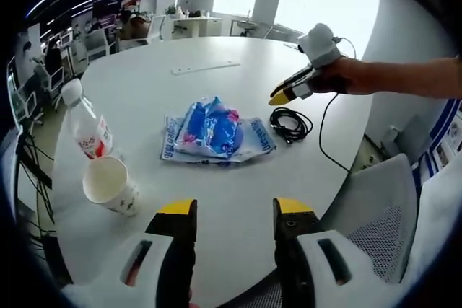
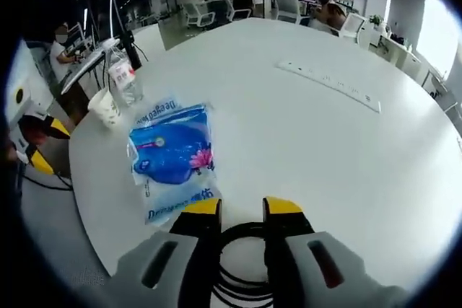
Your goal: Arrange the tabletop items into an orderly group along one side of the table until the central work area is clear of visible clutter.
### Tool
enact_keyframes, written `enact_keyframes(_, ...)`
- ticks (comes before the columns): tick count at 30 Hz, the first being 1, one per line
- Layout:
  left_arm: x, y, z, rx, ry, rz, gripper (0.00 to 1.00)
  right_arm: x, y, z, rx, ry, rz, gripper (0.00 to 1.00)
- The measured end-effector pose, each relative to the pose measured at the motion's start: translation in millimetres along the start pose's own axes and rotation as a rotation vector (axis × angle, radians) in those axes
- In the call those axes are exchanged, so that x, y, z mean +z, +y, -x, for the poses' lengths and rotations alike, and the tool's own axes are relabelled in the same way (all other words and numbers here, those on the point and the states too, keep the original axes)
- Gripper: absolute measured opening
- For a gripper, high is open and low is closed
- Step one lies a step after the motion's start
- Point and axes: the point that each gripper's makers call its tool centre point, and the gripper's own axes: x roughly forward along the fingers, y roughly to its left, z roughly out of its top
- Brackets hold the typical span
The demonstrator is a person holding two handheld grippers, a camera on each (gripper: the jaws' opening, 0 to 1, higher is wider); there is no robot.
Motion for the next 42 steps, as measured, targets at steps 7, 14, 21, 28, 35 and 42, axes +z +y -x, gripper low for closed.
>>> enact_keyframes(7, 2.1, 3.9, 1.7, 0.002, 0.0, -0.002, 0.42, 14.4, 6.8, -8.5, 0.025, -0.024, -0.019, 0.24)
enact_keyframes(14, 5.8, 7.1, 3.2, 0.01, -0.006, -0.003, 0.42, 23.8, 11.2, -14.2, 0.044, -0.038, -0.023, 0.25)
enact_keyframes(21, 4.2, 4.6, 3.9, 0.009, -0.002, 0.0, 0.42, 30.2, 17.4, -22.7, 0.064, -0.063, -0.061, 0.24)
enact_keyframes(28, 3.0, 3.2, 2.9, 0.01, 0.002, 0.002, 0.41, 37.6, 29.3, -34.2, 0.094, -0.064, -0.069, 0.23)
enact_keyframes(35, 2.2, 1.4, 2.9, 0.008, 0.005, 0.01, 0.41, 44.4, 37.0, -50.3, 0.125, -0.057, -0.073, 0.22)
enact_keyframes(42, 1.0, 2.3, 4.6, 0.014, 0.009, 0.016, 0.41, 49.8, 42.7, -64.0, 0.159, -0.053, -0.074, 0.22)
